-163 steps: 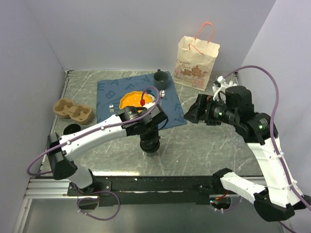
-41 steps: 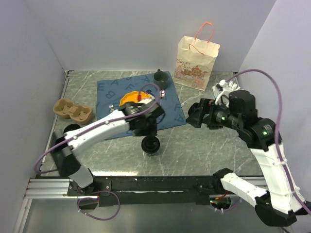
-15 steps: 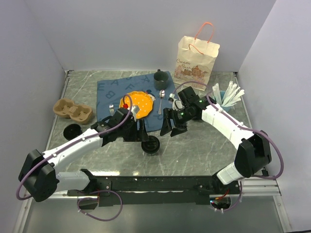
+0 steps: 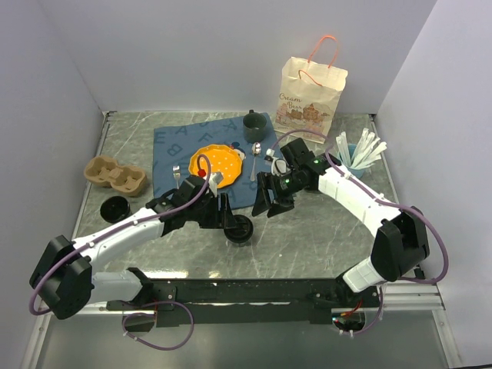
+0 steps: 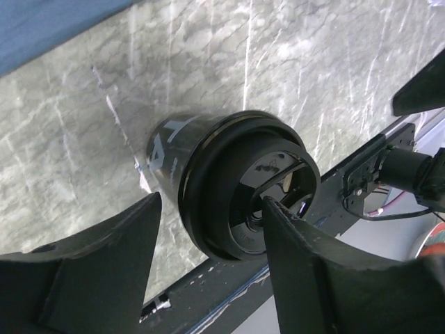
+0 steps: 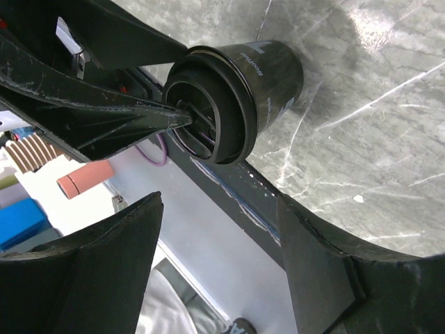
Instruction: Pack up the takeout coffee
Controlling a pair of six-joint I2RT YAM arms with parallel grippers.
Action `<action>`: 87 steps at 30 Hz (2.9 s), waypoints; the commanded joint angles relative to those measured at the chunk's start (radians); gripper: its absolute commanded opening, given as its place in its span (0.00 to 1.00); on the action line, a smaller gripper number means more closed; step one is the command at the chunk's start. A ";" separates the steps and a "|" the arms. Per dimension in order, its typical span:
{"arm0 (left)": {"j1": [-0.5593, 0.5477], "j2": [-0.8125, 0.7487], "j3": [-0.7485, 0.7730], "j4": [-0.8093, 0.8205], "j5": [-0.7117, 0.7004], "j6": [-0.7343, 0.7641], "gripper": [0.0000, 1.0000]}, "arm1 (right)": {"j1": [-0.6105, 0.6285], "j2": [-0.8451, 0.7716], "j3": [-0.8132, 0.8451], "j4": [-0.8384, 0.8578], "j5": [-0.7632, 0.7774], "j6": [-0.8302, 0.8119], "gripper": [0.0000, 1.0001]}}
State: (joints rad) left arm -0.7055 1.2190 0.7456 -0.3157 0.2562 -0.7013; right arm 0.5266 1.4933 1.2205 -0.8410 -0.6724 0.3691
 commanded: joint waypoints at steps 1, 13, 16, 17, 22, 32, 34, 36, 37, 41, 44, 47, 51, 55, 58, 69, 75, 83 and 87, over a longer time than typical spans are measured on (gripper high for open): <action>0.003 0.008 -0.003 0.053 0.012 -0.009 0.62 | 0.009 -0.051 -0.035 0.040 0.003 -0.006 0.73; 0.005 -0.001 -0.031 0.066 0.017 -0.009 0.54 | 0.009 -0.082 -0.139 0.157 0.014 0.039 0.54; 0.005 0.002 -0.031 0.064 0.014 -0.003 0.55 | 0.009 -0.068 -0.150 0.192 -0.004 0.044 0.52; 0.003 0.005 -0.029 0.061 0.012 -0.001 0.54 | 0.009 -0.064 -0.156 0.195 -0.006 0.044 0.52; 0.003 0.019 -0.026 0.066 0.011 0.000 0.54 | 0.012 -0.022 -0.150 0.214 -0.018 0.037 0.50; 0.003 0.051 -0.020 0.063 0.003 0.008 0.53 | 0.018 0.042 -0.157 0.253 -0.026 0.047 0.45; 0.005 0.056 -0.022 0.063 0.006 0.010 0.53 | 0.021 0.054 -0.161 0.267 -0.030 0.053 0.44; 0.005 0.057 -0.029 0.063 0.009 0.008 0.53 | 0.024 0.068 -0.165 0.276 -0.029 0.056 0.44; 0.005 0.057 -0.031 0.066 0.011 0.008 0.53 | 0.027 0.073 -0.168 0.281 -0.029 0.057 0.44; 0.005 0.059 -0.038 0.066 0.014 0.000 0.53 | 0.030 0.087 -0.191 0.295 -0.006 0.063 0.36; 0.005 0.059 -0.049 0.069 0.012 -0.010 0.53 | 0.032 0.093 -0.217 0.290 0.048 0.071 0.32; 0.004 0.060 -0.061 0.075 0.006 -0.021 0.52 | 0.030 0.094 -0.277 0.318 0.092 0.102 0.29; 0.005 0.063 -0.065 0.076 0.000 -0.024 0.52 | 0.033 0.065 -0.312 0.330 0.099 0.136 0.29; 0.005 0.062 -0.052 0.063 -0.015 -0.020 0.52 | 0.035 0.022 -0.212 0.260 0.091 0.120 0.32; 0.005 0.065 -0.048 0.059 -0.014 -0.017 0.52 | 0.035 0.015 -0.117 0.189 0.108 0.107 0.33; 0.005 0.065 -0.029 0.058 0.009 -0.032 0.52 | 0.056 0.001 -0.096 0.237 0.054 0.099 0.54; 0.005 0.062 -0.019 0.053 0.023 -0.040 0.52 | 0.081 0.056 -0.092 0.238 0.060 0.054 0.63; 0.006 0.063 -0.003 0.044 0.023 -0.035 0.52 | 0.088 0.107 -0.096 0.246 0.069 0.027 0.60; 0.005 0.065 -0.002 0.044 0.023 -0.033 0.52 | 0.093 0.125 -0.105 0.256 0.066 0.022 0.59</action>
State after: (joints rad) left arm -0.7013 1.2675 0.7296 -0.2184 0.2939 -0.7460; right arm 0.6090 1.6077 1.1240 -0.6201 -0.6098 0.4171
